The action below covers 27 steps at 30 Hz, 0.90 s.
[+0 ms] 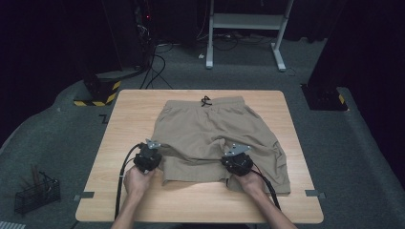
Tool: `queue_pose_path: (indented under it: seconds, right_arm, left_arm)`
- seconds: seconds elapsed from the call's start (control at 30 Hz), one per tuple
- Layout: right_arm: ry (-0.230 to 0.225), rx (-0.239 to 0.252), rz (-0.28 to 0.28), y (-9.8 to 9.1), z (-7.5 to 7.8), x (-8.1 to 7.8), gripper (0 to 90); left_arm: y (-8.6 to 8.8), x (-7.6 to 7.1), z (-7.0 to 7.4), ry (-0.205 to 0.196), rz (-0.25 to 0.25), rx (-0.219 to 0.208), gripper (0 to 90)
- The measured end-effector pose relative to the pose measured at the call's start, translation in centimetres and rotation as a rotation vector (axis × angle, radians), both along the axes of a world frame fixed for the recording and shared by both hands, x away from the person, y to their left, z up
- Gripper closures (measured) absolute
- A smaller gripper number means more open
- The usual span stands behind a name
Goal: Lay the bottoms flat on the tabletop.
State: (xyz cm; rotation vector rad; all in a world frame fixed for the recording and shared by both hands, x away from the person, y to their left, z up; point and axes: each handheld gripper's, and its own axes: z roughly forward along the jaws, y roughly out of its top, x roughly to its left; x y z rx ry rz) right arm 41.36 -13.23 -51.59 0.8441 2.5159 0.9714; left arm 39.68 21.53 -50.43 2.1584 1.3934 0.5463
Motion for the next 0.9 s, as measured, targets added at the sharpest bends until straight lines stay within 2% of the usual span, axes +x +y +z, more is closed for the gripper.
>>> queue_pose_path:
  seconds: [0.03,0.1,0.17,0.23,0.33,0.43,0.63,0.77,0.83,0.9]
  right_arm:
    - [-0.002,0.002,0.001,-0.1,0.0,0.0,84.0]
    - [-0.001,-0.002,-0.001,0.0,0.0,0.0,84.3]
    - [-0.001,-0.006,0.001,0.2,0.0,0.0,84.2]
    - [0.000,-0.010,0.003,0.4,0.1,-0.1,83.2]
    - [0.013,0.002,0.014,0.7,0.1,-0.3,81.0]
    - [0.016,0.003,0.033,1.0,0.1,-0.6,81.2]
    - [0.027,0.001,0.097,2.0,0.1,-1.6,81.5]
    - [0.038,0.016,0.135,2.5,0.1,-2.1,75.5]
    - [0.043,0.023,0.131,2.4,0.1,-2.1,73.5]
    - [0.046,0.054,0.110,1.9,0.4,-1.8,71.5]
  left_arm:
    - [0.5,-0.1,0.1,-0.010,0.009,0.005,86.0]
    - [1.2,-0.3,0.5,-0.030,0.025,-0.022,83.1]
    - [1.4,-0.3,0.7,-0.048,0.042,-0.025,78.8]
    - [1.5,-0.3,0.7,-0.053,0.055,-0.050,72.6]
    - [1.1,-0.5,0.7,-0.063,0.048,-0.081,57.4]
    - [0.4,-0.7,0.7,-0.073,0.029,-0.078,51.5]
    - [-1.7,-0.9,0.4,-0.056,-0.038,-0.082,49.8]
    - [-3.3,-1.2,0.1,-0.033,-0.087,-0.097,48.5]
    - [-3.8,-1.3,0.0,-0.021,-0.102,-0.090,47.6]
    - [-4.2,-1.3,-0.4,-0.007,-0.107,-0.090,46.9]
